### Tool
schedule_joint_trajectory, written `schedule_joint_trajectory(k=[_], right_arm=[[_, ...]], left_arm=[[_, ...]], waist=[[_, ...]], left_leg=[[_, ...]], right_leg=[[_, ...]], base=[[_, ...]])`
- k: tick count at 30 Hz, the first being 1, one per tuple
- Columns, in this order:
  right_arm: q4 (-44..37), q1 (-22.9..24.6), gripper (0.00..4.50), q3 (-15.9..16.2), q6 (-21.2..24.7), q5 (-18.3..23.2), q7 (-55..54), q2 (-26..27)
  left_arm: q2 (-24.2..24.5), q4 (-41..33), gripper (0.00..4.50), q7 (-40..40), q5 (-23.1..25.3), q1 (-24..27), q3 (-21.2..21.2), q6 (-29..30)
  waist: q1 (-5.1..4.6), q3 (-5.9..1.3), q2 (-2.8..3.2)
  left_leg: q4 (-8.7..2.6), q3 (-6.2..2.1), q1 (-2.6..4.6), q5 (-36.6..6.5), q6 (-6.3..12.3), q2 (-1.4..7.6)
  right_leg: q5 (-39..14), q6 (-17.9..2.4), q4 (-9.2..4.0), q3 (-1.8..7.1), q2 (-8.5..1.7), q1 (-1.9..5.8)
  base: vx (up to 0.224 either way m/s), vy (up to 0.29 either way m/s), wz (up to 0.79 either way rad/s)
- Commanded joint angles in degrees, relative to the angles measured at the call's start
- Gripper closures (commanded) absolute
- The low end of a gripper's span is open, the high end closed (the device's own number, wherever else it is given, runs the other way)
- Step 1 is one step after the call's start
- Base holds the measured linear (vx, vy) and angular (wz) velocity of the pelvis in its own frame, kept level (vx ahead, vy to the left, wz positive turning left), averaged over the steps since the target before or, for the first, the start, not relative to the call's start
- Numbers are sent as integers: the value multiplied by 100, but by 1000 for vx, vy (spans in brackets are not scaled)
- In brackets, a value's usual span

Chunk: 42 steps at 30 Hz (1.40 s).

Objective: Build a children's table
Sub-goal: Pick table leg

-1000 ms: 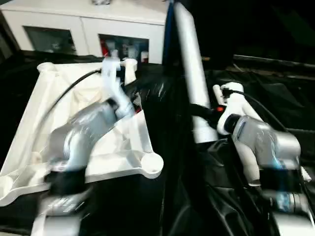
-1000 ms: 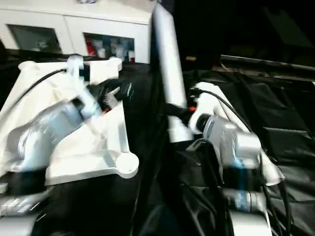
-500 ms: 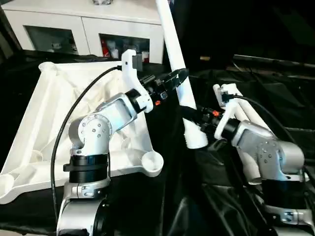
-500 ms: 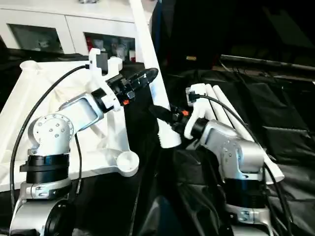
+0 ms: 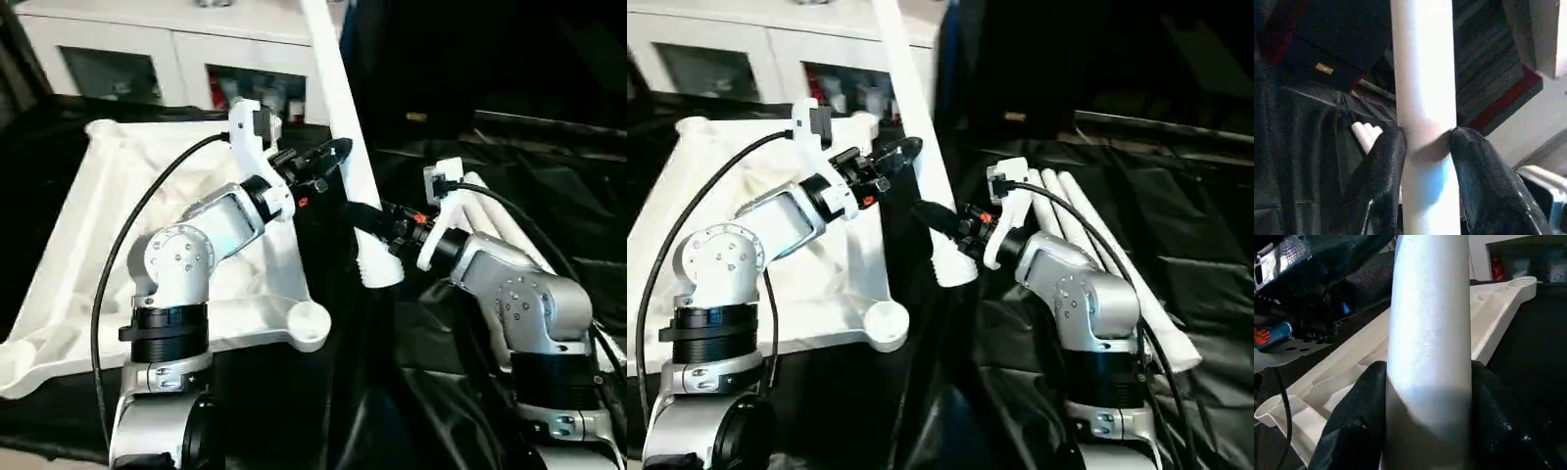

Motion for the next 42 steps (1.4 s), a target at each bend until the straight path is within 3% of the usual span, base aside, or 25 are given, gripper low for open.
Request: schedule_joint_trajectory(k=[1, 4, 5, 8, 10, 14, 17, 18, 19, 22, 23, 25, 27, 28, 36, 42], right_arm=[[-362, -87, 263, 270, -162, 48, 221, -49], [-395, -23, 263, 401, -194, 34, 271, -89], [-427, 4, 264, 485, -202, 14, 311, -115], [-442, 25, 264, 601, -235, -49, 325, -134], [-422, 18, 264, 660, -293, -104, 287, -146], [-406, 7, 264, 779, -412, -221, 236, -233], [-414, 22, 264, 829, -472, -290, 170, -245], [-414, 21, 264, 840, -491, -309, 149, -248], [-404, 11, 264, 843, -515, -332, 116, -243], [-375, -12, 264, 857, -596, -392, 15, -213], [-381, -13, 264, 880, -632, -441, -31, -196], [-364, -16, 264, 919, -713, -480, -76, -174], [-313, -33, 194, 905, -735, -452, -107, -143], [-303, -37, 194, 895, -730, -440, -114, -133], [-77, -239, 135, 598, -277, 124, 352, -331], [46, -445, 124, 680, 681, 872, 1483, -974]], left_arm=[[-56, -96, 236, -71, -218, -52, -52, 195], [-67, -194, 217, -133, -334, -28, -84, 325], [-85, -231, 192, -165, -401, -13, -104, 392], [-114, -266, 184, -170, -492, 14, -137, 508], [-109, -267, 150, -110, -408, 28, -200, 491], [-56, -44, 139, 191, -16, -8, -201, 194], [-75, 52, 139, 401, 87, -48, -91, 80], [-70, 77, 166, 461, 128, -63, -68, 42], [-60, 114, 166, 502, 155, -86, -36, 2], [-13, 238, 177, 644, 244, -152, 74, -139], [-6, 228, 200, 635, 210, -155, 107, -136], [25, 165, 211, 577, 161, -139, 91, -90], [75, 116, 232, 500, 144, -128, 29, -42], [89, 101, 232, 477, 141, -125, 12, -27], [636, -176, 262, -483, 40, -143, -613, 300], [1057, -286, 262, -1415, -187, -324, -935, 427]], waist=[[12, -448, -31], [6, -443, -17], [10, -446, -5], [-1, -437, -4], [0, -435, -6], [-2, -440, -2], [-1, -445, -6], [-5, -448, -9], [13, -452, 63], [1, -453, 27], [2, -454, 25], [5, -452, 47], [2, -457, 44], [0, -454, 47], [-1, -448, 55], [23, -459, 23]], left_leg=[[-378, -112, 47, -1, 135, 322], [-383, -119, 47, -49, 131, 330], [-379, -118, 49, -50, 117, 332], [-380, -112, 45, -108, 114, 322], [-385, -118, 46, -151, 94, 327], [-388, -128, 49, -141, 65, 332], [-379, -128, 42, -46, 90, 328], [-381, -133, 39, -33, 102, 329], [-376, -145, 45, -32, 88, 333], [-375, -138, 50, -61, 61, 329], [-376, -134, 51, -80, 58, 325], [-375, -138, 46, -81, 52, 326], [-374, -138, 48, -71, 54, 328], [-377, -138, 52, -95, 54, 331], [-383, -127, 68, -122, 32, 331], [-369, -119, 56, -36, 110, 314]], right_leg=[[-217, -1209, -369, 309, -575, 364], [-244, -1181, -376, 312, -577, 360], [-218, -1178, -372, 313, -572, 361], [-287, -1186, -390, 315, -572, 362], [-384, -1158, -403, 316, -576, 362], [-371, -1091, -400, 318, -574, 367], [-232, -1084, -385, 317, -565, 371], [-213, -1083, -379, 315, -565, 377], [-194, -1097, -370, 312, -573, 365], [-147, -1126, -380, 313, -566, 368], [-141, -1143, -378, 314, -569, 372], [-123, -1163, -368, 314, -567, 372], [-51, -1199, -364, 312, -566, 369], [-69, -1208, -365, 311, -569, 363], [-124, -1220, -353, 313, -560, 360], [-57, -1264, -341, 308, -557, 390]], base=[[0, 0, 0], [0, 0, 0], [0, 0, 0], [0, 0, 0], [0, 0, 0], [0, 0, 0], [0, 0, 0], [0, 0, 0], [0, 0, 0], [0, 0, 0], [0, 0, 0], [0, 0, 0], [0, 0, 0], [0, 0, 0], [0, 0, 0], [0, 0, 0]])
